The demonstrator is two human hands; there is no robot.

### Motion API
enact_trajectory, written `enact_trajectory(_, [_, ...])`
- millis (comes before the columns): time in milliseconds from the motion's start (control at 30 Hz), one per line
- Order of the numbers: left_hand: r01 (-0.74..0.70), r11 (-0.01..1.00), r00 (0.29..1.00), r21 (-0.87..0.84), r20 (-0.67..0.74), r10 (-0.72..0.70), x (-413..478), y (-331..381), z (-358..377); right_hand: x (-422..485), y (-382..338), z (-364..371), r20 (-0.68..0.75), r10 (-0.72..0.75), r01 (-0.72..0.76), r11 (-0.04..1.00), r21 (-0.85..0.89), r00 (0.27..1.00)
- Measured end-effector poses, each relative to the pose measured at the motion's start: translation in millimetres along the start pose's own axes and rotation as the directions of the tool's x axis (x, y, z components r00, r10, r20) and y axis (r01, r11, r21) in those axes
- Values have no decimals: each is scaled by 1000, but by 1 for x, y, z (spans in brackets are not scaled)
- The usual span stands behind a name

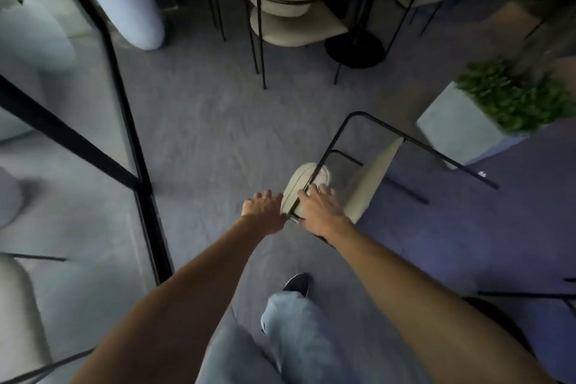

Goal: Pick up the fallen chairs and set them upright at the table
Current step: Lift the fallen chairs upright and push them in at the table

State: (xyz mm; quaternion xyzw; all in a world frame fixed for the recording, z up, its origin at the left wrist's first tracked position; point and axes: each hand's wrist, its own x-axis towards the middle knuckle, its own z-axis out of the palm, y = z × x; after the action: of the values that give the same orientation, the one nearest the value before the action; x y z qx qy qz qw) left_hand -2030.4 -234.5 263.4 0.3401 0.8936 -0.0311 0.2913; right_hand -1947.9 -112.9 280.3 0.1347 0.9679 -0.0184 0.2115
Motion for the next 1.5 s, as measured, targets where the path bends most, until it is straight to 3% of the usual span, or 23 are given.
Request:
enact_trajectory(267, [-13, 996, 997, -91, 81, 20, 180, -25, 31, 166, 12, 55, 40, 8, -3, 991, -131, 999])
enact_trajectory(500, [-9, 926, 975, -377, 201, 91, 316, -55, 139, 291, 22, 136, 138, 43, 1, 954, -301, 990])
enact_trajectory(667, [-17, 858, 957, -514, 240, 164, 366, -58, 204, 336, 23, 181, 296, 71, 54, 917, -394, 953])
enact_trajectory(833, [-26, 773, 945, -633, 237, 225, 386, -63, 222, 353, 19, 197, 341, 85, 82, 891, -447, 936])
enact_trajectory(1200, [-108, 813, 961, -572, 149, 232, 373, -54, 201, 330, 29, 186, 242, 98, 0, 926, -377, 965])
enact_trajectory(1500, [-302, 875, 925, -378, 103, 364, 336, -30, 90, 280, 56, 100, 71, 224, -201, 950, -238, 972])
